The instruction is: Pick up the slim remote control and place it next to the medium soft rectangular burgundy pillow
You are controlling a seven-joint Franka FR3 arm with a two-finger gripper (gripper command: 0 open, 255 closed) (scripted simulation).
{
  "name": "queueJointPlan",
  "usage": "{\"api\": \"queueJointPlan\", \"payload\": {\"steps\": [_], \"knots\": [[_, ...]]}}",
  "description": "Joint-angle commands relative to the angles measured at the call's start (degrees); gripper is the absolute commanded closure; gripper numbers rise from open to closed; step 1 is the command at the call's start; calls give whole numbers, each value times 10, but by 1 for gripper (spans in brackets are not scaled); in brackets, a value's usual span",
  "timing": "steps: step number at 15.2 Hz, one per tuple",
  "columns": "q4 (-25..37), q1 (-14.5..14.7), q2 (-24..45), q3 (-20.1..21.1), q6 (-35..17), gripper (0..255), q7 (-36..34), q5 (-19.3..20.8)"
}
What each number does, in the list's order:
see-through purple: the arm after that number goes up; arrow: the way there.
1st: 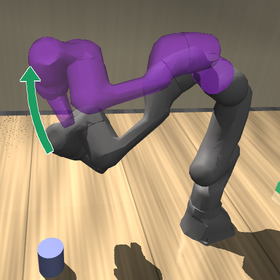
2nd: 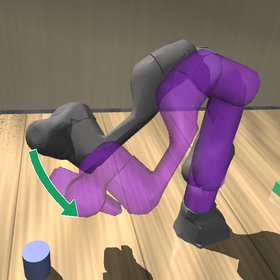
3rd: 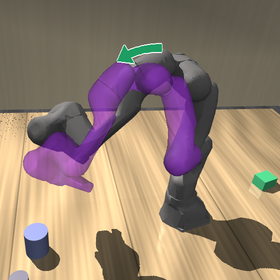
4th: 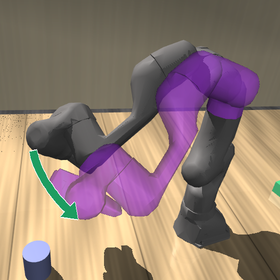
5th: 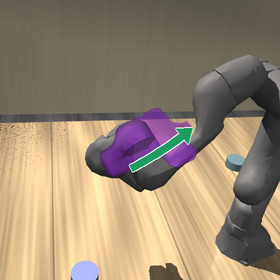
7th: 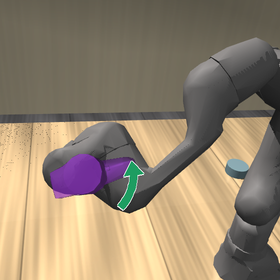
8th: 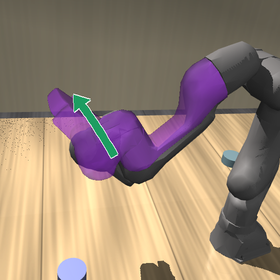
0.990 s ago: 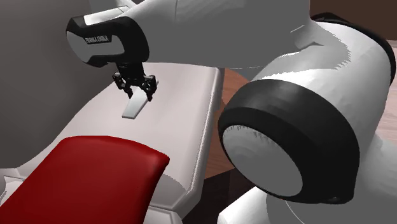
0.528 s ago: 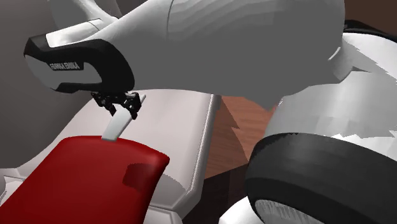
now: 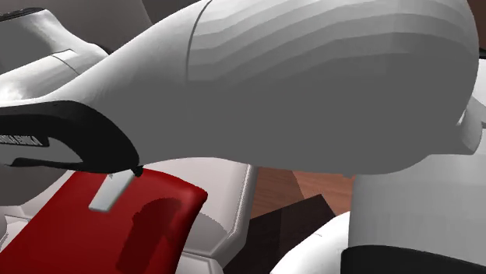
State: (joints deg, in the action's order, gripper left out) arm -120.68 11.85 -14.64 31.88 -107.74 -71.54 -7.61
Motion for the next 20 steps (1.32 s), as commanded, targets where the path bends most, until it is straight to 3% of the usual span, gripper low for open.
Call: {"api": "queueJointPlan", "payload": {"steps": [1, 12, 16, 20], "knots": [[-1, 12, -6, 17, 2, 255, -26, -7], [44, 62, 27, 129, 6, 255, -192, -8], [80, 77, 67, 178, 8, 255, -266, 16], [127, 97, 129, 228, 12, 255, -354, 63]]}}
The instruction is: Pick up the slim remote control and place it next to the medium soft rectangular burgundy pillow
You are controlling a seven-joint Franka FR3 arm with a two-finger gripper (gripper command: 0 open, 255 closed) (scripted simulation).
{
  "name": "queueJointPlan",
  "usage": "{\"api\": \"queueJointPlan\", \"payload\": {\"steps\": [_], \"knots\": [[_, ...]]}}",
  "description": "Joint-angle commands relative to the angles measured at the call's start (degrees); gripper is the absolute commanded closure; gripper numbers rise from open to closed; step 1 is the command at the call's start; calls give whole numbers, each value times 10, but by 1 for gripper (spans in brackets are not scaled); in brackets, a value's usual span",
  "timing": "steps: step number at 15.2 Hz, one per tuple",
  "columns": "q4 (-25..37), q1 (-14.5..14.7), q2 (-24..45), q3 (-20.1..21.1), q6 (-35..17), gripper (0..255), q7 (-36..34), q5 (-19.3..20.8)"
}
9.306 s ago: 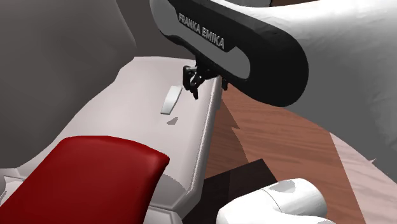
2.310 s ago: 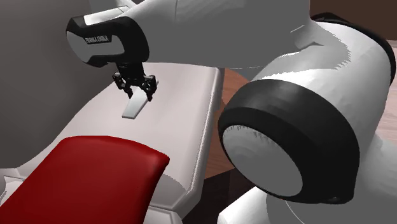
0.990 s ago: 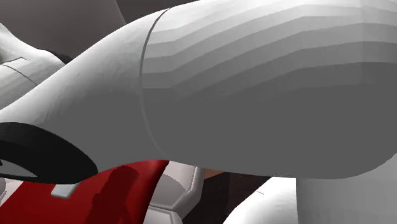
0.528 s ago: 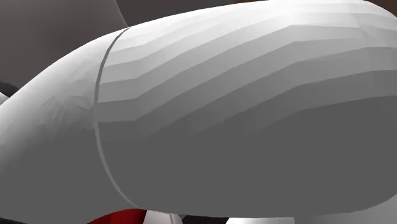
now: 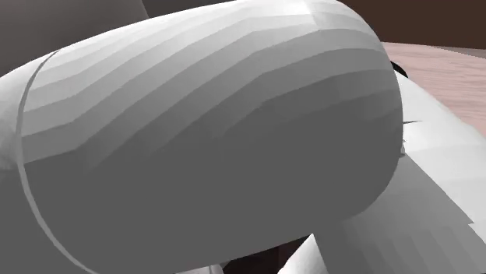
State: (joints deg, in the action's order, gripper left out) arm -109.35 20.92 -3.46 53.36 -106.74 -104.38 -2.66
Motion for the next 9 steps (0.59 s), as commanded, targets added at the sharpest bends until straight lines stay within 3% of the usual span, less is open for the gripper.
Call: {"api": "queueJointPlan", "payload": {"steps": [1, 5, 9], "knots": [[27, 14, 37, 24, 4, 255, -49, 31], [91, 69, 128, 51, 22, 255, -149, 110], [170, 161, 218, 43, 53, 255, -234, 185]]}}
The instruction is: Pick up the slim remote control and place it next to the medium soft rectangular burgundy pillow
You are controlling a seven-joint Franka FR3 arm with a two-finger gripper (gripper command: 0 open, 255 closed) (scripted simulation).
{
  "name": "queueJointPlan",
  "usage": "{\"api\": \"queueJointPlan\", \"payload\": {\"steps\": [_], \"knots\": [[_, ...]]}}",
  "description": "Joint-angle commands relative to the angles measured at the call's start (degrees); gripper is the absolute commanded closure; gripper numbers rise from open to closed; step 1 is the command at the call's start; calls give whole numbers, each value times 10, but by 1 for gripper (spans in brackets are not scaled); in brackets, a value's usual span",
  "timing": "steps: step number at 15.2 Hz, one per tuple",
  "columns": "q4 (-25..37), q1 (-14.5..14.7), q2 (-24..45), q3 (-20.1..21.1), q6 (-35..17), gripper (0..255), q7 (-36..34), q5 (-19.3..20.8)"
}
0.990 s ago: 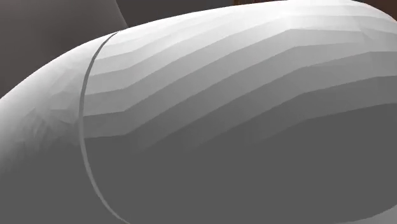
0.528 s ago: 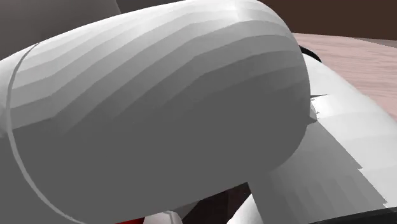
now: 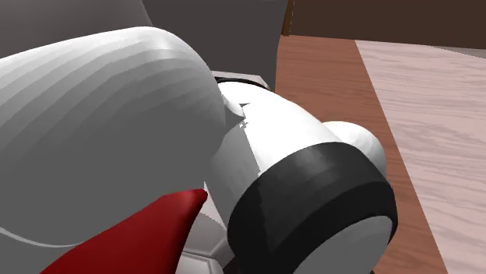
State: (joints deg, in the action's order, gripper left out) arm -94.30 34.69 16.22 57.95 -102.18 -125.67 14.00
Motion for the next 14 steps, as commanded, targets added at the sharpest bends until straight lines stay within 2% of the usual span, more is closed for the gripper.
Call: {"api": "queueJointPlan", "payload": {"steps": [1, 4, 5, 14], "knots": [[42, 48, 43, -7, 17, 255, -39, 35], [118, 128, 105, -26, 48, 255, -83, 79], [156, 164, 132, -35, 64, 255, -98, 97], [90, 150, 138, -41, -2, 255, -108, 104]]}}
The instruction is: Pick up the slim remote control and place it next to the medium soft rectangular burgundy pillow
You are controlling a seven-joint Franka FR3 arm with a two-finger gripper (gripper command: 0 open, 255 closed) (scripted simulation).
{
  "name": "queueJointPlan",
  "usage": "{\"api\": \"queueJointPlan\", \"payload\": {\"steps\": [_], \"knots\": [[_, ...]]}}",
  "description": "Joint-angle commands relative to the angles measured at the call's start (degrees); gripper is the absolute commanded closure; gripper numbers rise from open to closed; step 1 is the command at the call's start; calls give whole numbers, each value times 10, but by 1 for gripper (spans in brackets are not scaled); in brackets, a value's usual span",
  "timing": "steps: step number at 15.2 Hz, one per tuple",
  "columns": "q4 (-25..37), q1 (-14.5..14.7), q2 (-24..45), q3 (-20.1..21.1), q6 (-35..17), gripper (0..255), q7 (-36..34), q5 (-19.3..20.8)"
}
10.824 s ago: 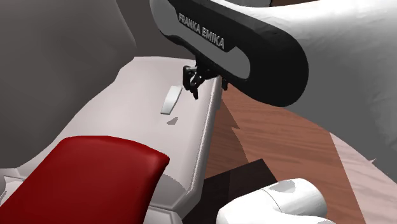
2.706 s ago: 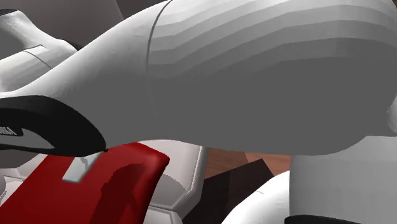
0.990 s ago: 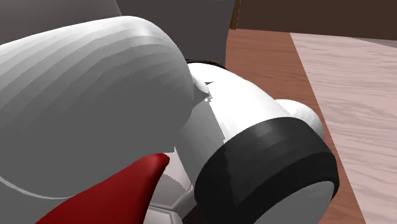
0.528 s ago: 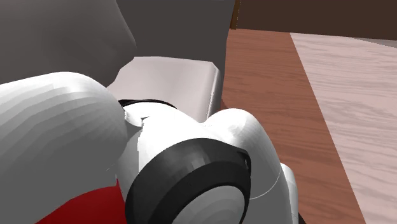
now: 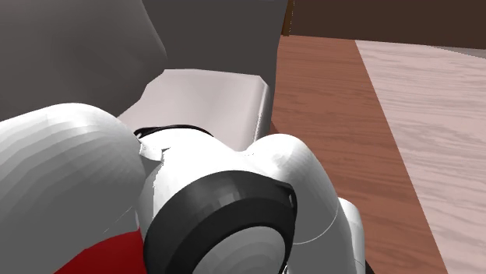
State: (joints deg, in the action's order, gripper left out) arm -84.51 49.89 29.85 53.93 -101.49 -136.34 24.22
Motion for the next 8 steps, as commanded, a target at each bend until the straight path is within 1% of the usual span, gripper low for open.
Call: {"api": "queueJointPlan", "payload": {"steps": [1, 8], "knots": [[-14, -3, 3, -2, -16, 255, -2, 3], [-53, -5, 15, -10, -62, 255, -12, 16]]}}
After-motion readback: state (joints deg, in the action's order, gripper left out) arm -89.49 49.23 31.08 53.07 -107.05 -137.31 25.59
